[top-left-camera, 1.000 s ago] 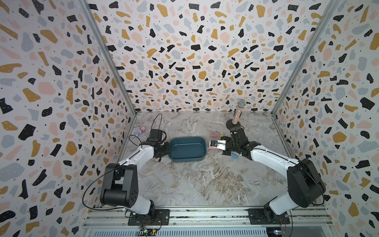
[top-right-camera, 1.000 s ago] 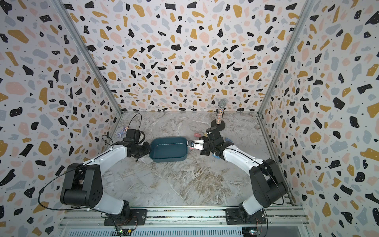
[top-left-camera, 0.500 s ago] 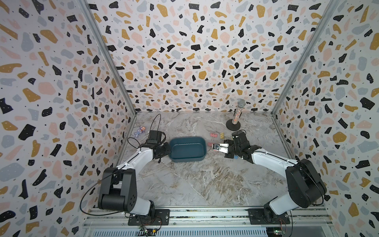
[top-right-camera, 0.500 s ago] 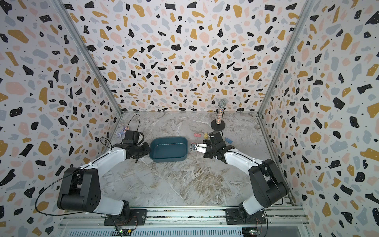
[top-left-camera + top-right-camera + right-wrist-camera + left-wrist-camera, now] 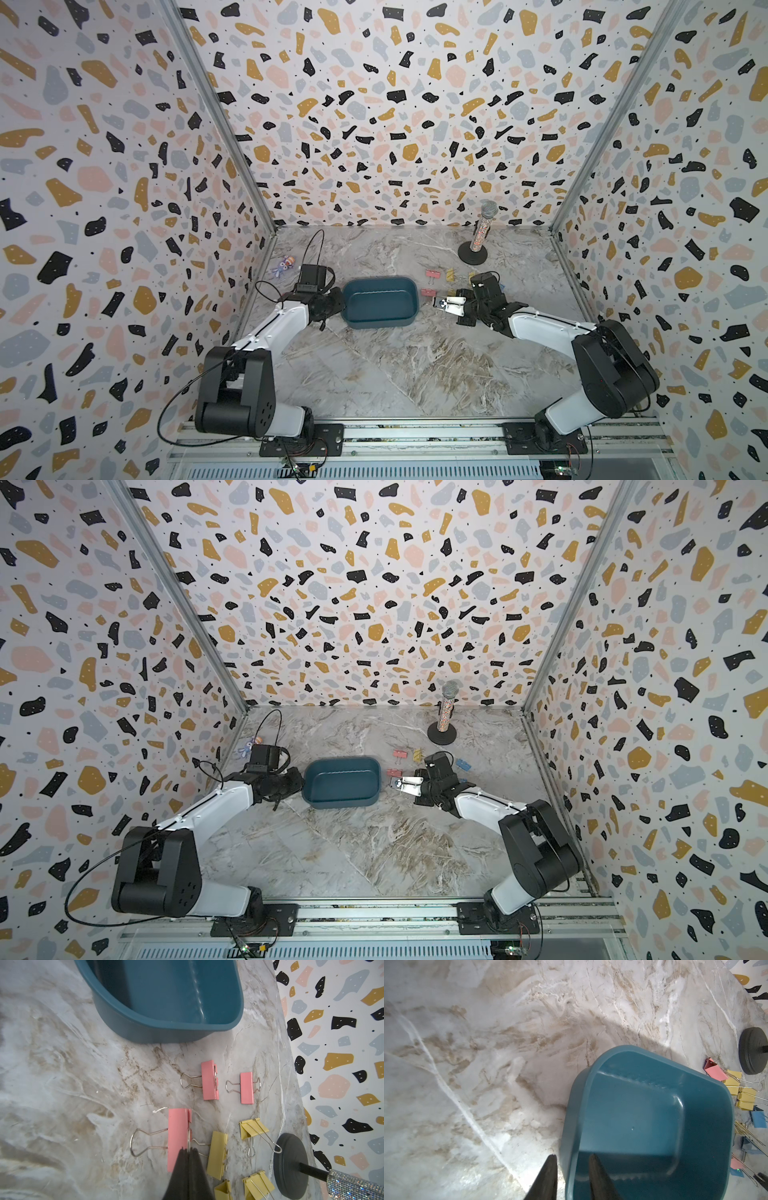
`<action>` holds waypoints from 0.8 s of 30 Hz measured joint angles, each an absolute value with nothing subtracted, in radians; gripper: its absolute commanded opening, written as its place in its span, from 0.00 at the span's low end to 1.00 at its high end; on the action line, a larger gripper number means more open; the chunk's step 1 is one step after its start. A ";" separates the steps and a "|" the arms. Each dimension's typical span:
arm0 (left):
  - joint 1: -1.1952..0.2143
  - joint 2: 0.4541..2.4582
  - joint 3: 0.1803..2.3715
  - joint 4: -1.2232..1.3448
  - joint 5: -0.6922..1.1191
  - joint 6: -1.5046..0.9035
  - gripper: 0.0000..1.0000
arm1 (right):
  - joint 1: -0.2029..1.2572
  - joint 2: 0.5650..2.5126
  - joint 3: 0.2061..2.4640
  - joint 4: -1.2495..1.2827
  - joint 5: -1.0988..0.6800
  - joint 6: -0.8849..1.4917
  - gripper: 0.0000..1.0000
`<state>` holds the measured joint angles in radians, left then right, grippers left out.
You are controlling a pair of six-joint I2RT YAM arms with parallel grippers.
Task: Take out the binder clips from the storage box
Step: Place the binder clip at the center of the board.
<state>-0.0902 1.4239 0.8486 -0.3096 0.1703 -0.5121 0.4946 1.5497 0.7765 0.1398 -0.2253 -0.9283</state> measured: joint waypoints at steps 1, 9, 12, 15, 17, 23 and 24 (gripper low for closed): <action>-0.090 1.424 0.849 -0.310 0.170 -0.513 0.30 | 0.495 1.551 0.770 0.149 -0.220 -0.928 0.00; -0.090 1.420 0.848 -0.310 0.169 -0.513 0.31 | 0.495 1.573 0.748 0.196 -0.213 -0.920 0.00; -0.090 1.410 0.847 -0.310 0.164 -0.514 0.31 | 0.495 1.583 0.739 0.215 -0.213 -0.913 0.00; -0.090 1.402 0.847 -0.310 0.159 -0.514 0.31 | 0.495 1.587 0.727 0.234 -0.212 -0.905 0.00; -0.090 1.401 0.847 -0.310 0.158 -0.514 0.31 | 0.495 1.590 0.722 0.247 -0.209 -0.899 0.00; -0.090 1.401 0.847 -0.311 0.152 -0.514 0.32 | 0.495 1.599 0.717 0.267 -0.204 -0.893 0.00; -0.090 1.401 0.847 -0.311 0.151 -0.514 0.32 | 0.495 1.600 0.717 0.270 -0.204 -0.890 0.00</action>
<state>-0.0902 1.4006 0.8474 -0.3111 0.1513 -0.5137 0.4946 1.6001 0.7166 0.2699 -0.2039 -0.8902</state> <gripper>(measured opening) 0.317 0.044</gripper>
